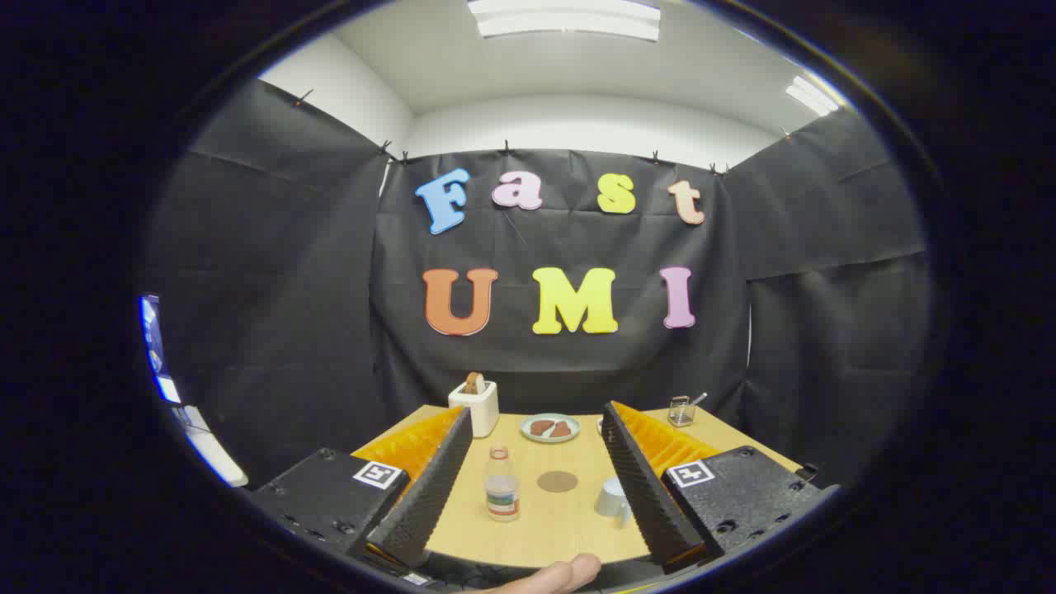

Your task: Take the bottle from table, then pour the juice into the cup, finally place the bottle on the coaster

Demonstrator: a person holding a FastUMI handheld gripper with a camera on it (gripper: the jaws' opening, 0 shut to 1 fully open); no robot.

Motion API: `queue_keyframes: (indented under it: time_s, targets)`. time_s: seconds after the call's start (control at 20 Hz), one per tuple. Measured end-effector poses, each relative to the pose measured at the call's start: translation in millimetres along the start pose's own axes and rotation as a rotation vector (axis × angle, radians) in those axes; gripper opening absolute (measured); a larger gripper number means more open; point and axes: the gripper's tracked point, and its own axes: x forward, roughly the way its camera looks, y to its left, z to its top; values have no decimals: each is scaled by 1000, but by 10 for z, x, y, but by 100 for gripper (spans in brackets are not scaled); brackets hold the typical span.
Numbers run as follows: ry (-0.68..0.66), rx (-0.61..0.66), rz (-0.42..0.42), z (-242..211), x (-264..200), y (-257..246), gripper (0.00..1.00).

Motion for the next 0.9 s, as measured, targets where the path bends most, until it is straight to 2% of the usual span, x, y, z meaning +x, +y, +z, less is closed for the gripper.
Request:
queue_keyframes:
  time_s: [0.9]
  targets:
    - [27, 5, 36, -315, 292, 385, 100]
